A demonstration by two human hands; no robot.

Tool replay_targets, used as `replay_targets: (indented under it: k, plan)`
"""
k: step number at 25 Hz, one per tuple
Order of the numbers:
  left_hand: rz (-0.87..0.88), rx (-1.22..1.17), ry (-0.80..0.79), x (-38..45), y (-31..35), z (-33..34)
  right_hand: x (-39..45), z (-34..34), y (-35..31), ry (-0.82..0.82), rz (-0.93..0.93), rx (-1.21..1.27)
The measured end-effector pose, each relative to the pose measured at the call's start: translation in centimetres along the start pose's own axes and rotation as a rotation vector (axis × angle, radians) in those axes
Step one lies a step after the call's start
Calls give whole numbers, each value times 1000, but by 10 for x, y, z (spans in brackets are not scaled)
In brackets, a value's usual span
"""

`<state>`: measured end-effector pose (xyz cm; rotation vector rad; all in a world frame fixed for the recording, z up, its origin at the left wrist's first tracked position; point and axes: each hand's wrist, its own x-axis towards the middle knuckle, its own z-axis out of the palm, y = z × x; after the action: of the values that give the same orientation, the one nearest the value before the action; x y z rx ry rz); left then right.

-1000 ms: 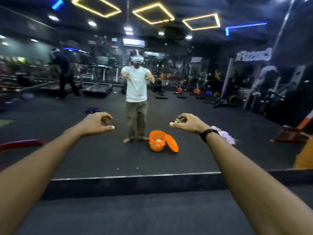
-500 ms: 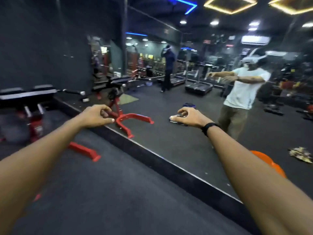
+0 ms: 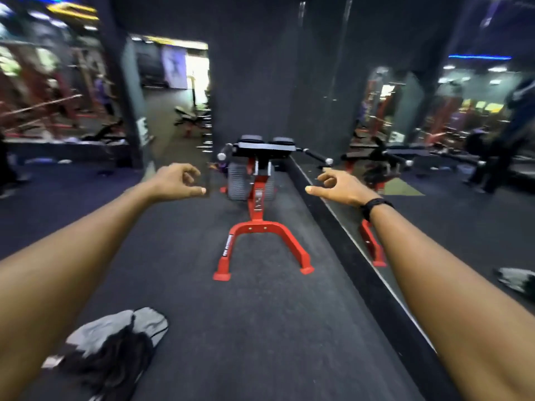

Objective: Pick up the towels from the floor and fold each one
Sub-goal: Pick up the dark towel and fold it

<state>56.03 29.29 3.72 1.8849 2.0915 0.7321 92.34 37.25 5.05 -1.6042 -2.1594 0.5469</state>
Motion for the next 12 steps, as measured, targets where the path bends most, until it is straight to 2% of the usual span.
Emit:
replay_targets:
  k: [5,12]
  plan:
    - [-229,7,140,3,-50,-30,107,40,-48,-150,-236,1]
    - [-498,7,152,-11,-126,-17,182,147,-113,-394,-427,26]
